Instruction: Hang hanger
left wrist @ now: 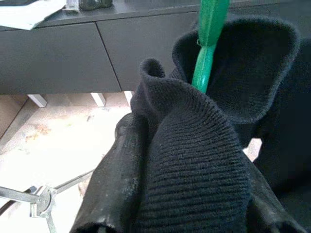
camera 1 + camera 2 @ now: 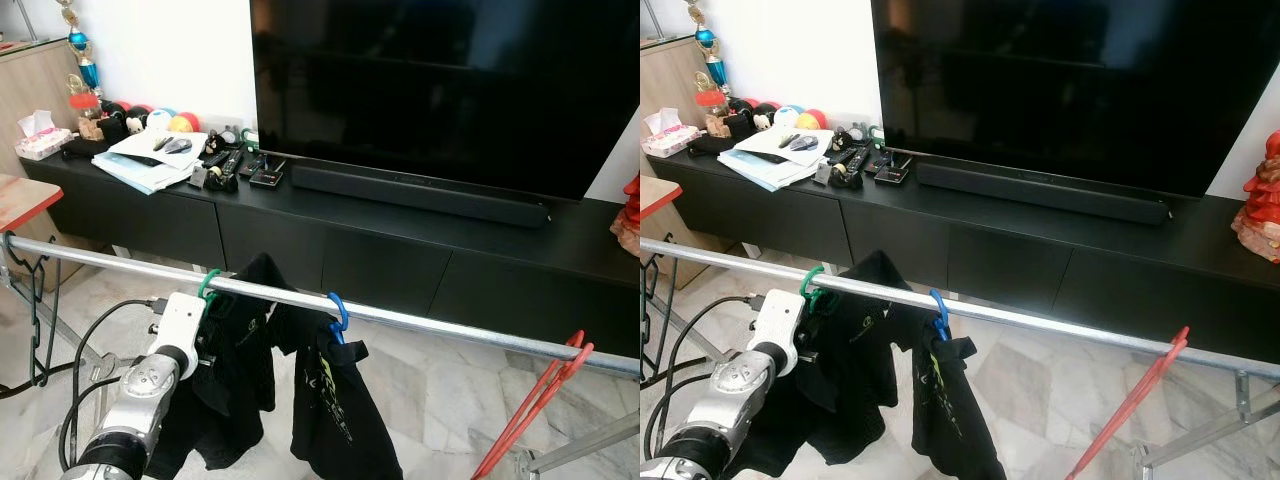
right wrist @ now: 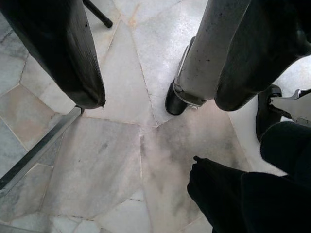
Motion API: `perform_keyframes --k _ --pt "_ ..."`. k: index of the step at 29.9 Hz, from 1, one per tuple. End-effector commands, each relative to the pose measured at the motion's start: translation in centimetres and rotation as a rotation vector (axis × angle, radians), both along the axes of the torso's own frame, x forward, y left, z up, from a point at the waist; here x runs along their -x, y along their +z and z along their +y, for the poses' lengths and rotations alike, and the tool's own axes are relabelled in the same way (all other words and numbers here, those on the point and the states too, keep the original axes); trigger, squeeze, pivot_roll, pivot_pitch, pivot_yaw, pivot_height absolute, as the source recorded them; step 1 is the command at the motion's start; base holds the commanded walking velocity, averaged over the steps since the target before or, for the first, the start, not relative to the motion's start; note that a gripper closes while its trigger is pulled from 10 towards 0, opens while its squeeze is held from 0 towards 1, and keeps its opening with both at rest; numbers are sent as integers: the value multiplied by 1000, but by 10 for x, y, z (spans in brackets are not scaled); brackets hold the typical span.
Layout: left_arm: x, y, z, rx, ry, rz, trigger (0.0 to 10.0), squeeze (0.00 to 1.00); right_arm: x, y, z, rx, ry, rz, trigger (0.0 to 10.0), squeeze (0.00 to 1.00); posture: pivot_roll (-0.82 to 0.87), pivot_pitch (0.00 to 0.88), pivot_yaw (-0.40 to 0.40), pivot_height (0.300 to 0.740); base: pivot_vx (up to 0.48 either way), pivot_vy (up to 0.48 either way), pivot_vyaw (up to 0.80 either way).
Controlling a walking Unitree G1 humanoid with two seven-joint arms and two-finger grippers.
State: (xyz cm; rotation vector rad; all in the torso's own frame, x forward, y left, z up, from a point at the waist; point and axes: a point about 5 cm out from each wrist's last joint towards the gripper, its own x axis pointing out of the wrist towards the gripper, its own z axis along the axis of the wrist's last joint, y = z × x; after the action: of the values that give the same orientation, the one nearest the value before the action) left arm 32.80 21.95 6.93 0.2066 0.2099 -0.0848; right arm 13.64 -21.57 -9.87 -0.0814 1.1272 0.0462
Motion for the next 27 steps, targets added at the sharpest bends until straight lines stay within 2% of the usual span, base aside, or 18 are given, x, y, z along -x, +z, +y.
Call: perform_keyframes --k 1,9,16,20,27 --pt "1 5 1 17 10 -45 10000 914 0 0 -1 1 -7 -4 10000 0 129 0 -13 740 0 0 0" --pt "9 15 6 83 18 -145 10000 906 0 0 -1 4 -4 -2 10000 0 134 0 -16 740 0 0 0" --pt "18 17 9 94 5 -167 10000 910 0 0 -1 3 -2 -1 10000 0 140 0 -15 740 0 0 0" --pt "30 17 10 93 -22 -166 10000 898 0 0 -1 3 -2 -2 10000 0 143 0 -15 740 0 0 0" --pt "49 22 17 91 -7 -198 10000 898 0 0 -2 5 1 0 10000 0 152 0 -18 740 0 0 0"
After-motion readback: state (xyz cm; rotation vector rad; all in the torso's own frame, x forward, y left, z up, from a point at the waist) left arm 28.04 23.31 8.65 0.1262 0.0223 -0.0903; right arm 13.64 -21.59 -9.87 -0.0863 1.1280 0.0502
